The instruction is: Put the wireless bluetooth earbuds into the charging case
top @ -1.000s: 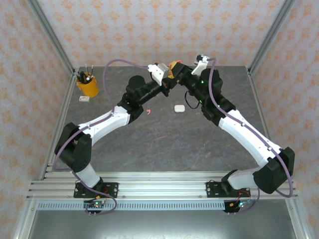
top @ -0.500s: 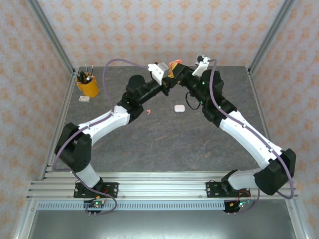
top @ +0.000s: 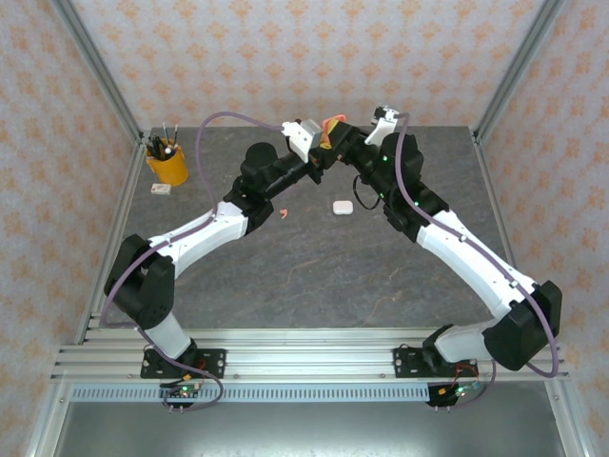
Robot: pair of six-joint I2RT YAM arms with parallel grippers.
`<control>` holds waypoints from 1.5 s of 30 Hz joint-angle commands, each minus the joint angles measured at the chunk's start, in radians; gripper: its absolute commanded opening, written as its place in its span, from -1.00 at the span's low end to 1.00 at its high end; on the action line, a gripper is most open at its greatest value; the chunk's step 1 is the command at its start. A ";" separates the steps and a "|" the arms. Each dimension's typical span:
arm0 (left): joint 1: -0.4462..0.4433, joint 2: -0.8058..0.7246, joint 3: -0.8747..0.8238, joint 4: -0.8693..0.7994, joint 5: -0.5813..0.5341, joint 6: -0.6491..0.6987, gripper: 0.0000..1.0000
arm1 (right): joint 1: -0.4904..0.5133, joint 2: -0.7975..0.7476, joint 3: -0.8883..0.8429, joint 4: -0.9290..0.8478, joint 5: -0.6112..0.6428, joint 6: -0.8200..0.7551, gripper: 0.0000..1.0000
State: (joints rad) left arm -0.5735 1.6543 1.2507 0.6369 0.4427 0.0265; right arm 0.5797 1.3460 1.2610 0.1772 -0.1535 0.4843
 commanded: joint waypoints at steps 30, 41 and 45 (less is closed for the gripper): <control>-0.012 -0.045 0.055 0.075 0.044 -0.002 -1.00 | -0.004 0.002 -0.036 -0.139 -0.049 -0.120 -0.37; -0.014 -0.044 0.050 0.076 0.048 -0.006 -1.00 | -0.030 0.021 0.008 -0.144 -0.021 -0.071 -0.31; -0.013 -0.045 0.048 0.079 0.048 -0.008 -1.00 | -0.032 0.022 0.019 -0.159 0.000 -0.066 -0.30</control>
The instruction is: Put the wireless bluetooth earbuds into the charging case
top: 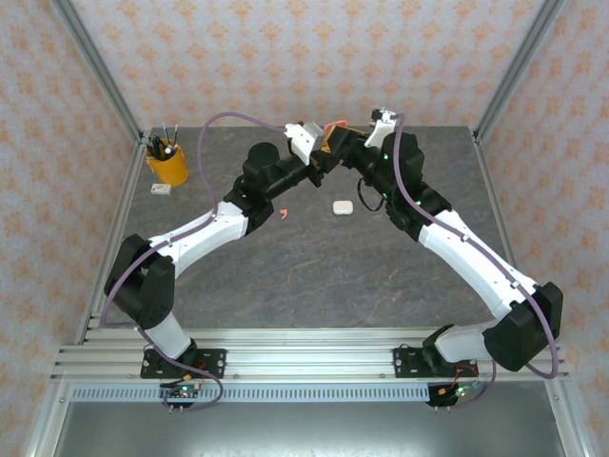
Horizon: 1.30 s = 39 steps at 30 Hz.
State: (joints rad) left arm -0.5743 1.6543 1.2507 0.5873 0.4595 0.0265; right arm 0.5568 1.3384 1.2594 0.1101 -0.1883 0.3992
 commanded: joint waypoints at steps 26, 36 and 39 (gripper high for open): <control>-0.010 -0.130 -0.066 0.101 0.001 0.058 -1.00 | -0.058 -0.116 0.110 -0.192 -0.041 0.106 0.22; 0.026 -0.242 -0.181 0.075 -0.041 0.081 -1.00 | -0.059 -0.150 0.125 -0.361 0.031 0.121 0.24; 0.057 -0.288 -0.222 0.068 -0.057 0.081 -1.00 | -0.060 -0.138 0.127 -0.453 0.049 0.143 0.24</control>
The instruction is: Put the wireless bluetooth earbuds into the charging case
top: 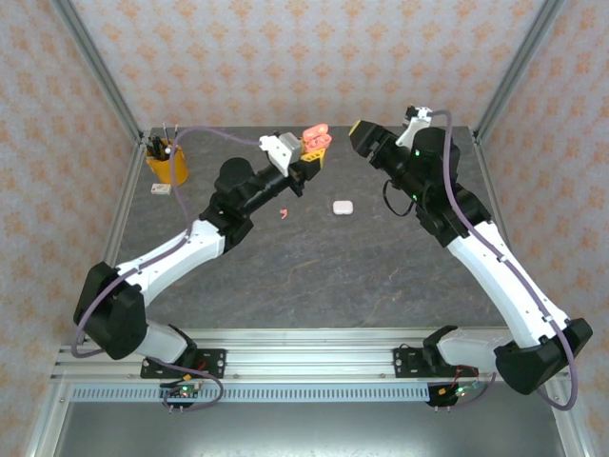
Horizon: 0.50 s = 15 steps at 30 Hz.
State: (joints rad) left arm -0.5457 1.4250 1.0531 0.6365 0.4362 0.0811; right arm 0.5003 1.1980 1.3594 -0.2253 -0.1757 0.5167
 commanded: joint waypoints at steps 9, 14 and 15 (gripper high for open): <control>0.141 -0.193 -0.133 0.003 -0.081 0.008 -1.00 | -0.003 0.226 0.067 -0.326 -0.062 0.084 0.24; 0.192 -0.244 -0.169 0.004 -0.103 -0.008 -1.00 | 0.015 0.459 0.205 -0.473 -0.097 0.124 0.20; 0.200 -0.250 -0.175 0.006 -0.104 -0.010 -1.00 | 0.029 0.510 0.247 -0.510 -0.073 0.126 0.20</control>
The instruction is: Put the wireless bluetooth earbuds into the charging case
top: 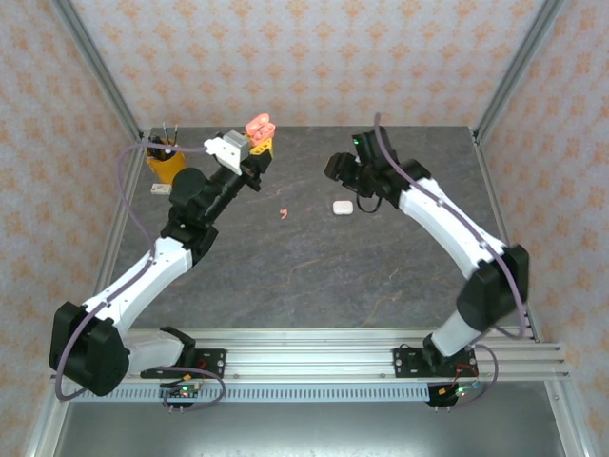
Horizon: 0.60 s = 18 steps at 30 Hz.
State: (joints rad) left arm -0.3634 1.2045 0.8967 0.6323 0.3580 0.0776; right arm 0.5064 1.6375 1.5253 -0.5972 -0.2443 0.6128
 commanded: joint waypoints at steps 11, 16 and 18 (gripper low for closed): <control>0.085 -0.074 -0.071 0.053 -0.055 -0.044 -1.00 | 0.161 0.606 0.580 -0.443 0.098 0.034 0.21; 0.104 -0.083 -0.079 0.073 -0.056 -0.060 -1.00 | 0.204 0.773 0.802 -0.559 0.168 0.031 0.23; 0.107 -0.082 -0.082 0.085 -0.057 -0.066 -1.00 | 0.215 0.817 0.862 -0.587 0.189 0.033 0.24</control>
State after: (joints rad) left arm -0.2657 1.1450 0.8276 0.6498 0.3202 0.0307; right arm 0.7094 2.4260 2.3009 -1.0637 -0.1360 0.6323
